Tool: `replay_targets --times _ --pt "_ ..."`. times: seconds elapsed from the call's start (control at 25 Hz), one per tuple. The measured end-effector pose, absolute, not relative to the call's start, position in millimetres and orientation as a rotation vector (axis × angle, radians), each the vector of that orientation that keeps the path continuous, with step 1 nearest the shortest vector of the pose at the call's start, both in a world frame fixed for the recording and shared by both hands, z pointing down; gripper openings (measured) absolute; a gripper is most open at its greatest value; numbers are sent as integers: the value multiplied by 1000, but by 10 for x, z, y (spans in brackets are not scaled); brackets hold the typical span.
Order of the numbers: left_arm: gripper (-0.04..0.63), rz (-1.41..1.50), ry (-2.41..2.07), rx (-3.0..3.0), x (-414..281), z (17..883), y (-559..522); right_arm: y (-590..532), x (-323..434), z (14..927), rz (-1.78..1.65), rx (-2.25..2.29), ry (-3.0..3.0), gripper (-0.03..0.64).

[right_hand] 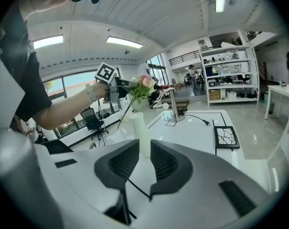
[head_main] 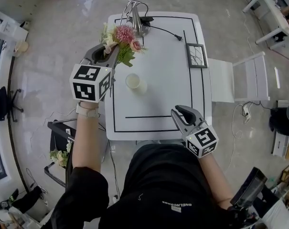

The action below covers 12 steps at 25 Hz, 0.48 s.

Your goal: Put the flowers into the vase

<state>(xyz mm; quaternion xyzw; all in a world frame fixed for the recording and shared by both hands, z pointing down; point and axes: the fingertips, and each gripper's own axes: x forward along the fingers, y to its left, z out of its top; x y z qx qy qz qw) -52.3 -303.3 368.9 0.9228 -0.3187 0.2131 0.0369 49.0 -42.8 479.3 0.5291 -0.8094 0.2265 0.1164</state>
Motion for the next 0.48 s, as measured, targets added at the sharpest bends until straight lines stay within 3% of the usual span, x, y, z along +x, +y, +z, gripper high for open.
replay_targets --times 0.48 --pt "75 203 -999 2893 -410 2633 -2829 -507 458 4616 595 1537 -2418 61"
